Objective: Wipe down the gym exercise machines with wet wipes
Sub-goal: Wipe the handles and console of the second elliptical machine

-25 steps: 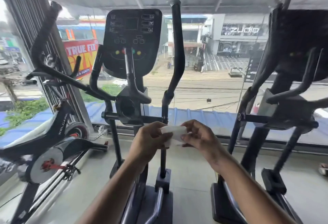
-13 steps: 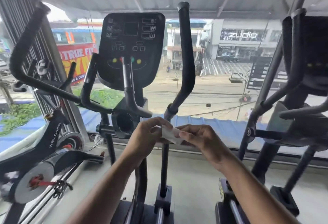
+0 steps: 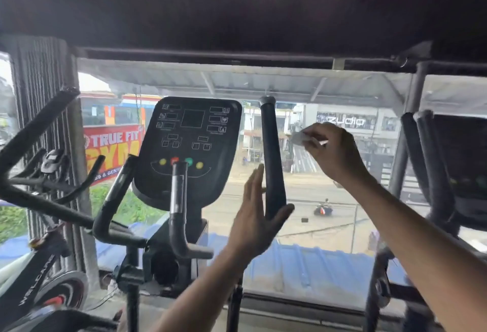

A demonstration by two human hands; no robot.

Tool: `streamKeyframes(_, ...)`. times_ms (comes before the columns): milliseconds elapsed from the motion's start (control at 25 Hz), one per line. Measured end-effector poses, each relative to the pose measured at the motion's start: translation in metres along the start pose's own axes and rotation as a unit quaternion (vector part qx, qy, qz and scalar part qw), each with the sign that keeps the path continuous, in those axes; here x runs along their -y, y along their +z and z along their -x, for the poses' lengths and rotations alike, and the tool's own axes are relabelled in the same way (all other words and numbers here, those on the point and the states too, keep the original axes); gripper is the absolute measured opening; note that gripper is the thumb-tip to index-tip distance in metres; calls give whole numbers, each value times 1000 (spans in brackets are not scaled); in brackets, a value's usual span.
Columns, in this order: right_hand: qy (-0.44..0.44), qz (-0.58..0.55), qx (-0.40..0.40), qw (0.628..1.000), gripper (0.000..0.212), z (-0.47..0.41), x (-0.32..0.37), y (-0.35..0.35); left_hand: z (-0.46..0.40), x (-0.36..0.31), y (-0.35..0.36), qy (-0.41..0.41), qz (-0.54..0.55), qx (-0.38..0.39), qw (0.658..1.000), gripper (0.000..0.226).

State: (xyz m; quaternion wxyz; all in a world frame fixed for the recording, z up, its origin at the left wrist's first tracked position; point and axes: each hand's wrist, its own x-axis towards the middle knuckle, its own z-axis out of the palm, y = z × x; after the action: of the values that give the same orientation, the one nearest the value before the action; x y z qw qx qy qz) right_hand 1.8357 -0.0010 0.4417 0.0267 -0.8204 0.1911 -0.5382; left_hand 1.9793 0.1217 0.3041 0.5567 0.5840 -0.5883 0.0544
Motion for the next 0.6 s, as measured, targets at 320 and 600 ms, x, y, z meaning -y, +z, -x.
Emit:
streamKeyframes(320, -165, 132, 32, 977, 15, -113, -18, 18, -44, -23, 25, -162, 183, -28, 969, 91)
streamKeyframes(600, -229, 173, 94, 953, 19, -121, -14, 46, -41, -25, 27, -115, 20, -54, 992, 94)
